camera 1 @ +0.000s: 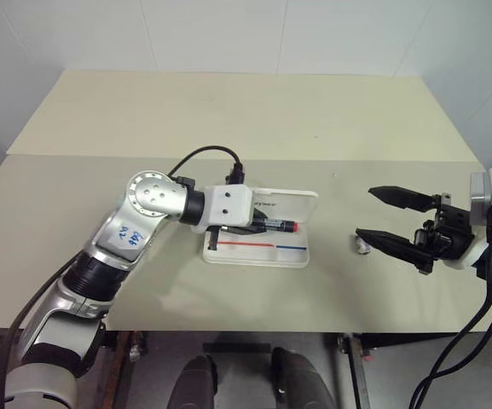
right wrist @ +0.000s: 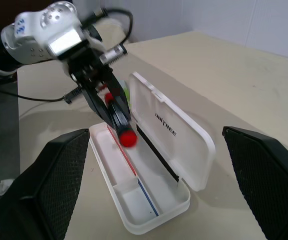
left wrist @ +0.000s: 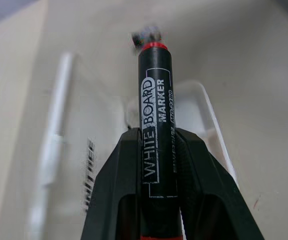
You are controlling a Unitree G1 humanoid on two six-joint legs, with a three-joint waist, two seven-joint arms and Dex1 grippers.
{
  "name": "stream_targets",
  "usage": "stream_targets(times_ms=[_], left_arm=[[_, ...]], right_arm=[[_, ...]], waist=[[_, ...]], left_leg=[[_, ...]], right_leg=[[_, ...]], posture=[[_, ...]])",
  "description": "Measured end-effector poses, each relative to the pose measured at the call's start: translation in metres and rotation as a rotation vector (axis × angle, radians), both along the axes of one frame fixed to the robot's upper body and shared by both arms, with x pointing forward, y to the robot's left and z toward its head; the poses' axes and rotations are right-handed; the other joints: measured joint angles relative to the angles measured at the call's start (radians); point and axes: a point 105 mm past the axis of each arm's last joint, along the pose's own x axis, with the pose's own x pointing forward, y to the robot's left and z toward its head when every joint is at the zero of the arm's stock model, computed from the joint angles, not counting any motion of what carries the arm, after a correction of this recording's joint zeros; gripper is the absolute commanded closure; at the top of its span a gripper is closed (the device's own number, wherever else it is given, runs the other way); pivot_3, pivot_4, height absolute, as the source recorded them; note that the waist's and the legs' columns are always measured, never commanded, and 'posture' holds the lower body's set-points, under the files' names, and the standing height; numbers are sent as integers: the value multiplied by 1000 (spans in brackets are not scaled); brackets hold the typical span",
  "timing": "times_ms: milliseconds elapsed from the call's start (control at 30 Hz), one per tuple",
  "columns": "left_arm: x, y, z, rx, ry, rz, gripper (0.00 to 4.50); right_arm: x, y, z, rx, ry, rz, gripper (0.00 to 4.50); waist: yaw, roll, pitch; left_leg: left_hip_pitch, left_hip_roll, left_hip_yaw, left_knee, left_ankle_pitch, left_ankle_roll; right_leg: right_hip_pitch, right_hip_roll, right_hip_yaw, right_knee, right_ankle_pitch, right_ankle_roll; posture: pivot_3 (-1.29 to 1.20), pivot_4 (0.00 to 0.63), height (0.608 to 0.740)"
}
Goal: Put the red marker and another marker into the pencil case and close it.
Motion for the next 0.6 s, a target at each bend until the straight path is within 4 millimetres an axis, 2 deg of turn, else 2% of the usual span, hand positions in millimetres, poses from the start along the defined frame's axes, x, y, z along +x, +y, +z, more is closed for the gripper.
stream_targets(times_ms=[200, 433, 600], left_arm=[[15, -9, -13, 26, -41, 73, 3950], [13, -20, -19, 20, -46, 71, 3950], [15, -20, -24, 28, -56, 90, 3950]], right_arm=[[-2, -1, -5, -5, 13, -27, 0], [-1, 0, -4, -8, 4, -36, 0], [0, 1, -4, -13, -6, -39, 0]], waist=[[1, 0, 0], [1, 0, 0], [0, 0, 0]], left_leg=[[-1, 0, 0, 1, 0, 0], [0, 0, 0, 2, 0, 0], [0, -1, 0, 2, 0, 0]], right_leg=[[0, 0, 1, 0, 1, 2], [0, 0, 1, 1, 1, 2], [0, 0, 1, 2, 1, 2]], posture=[[0, 150, 740], [0, 150, 740], [0, 150, 740]])
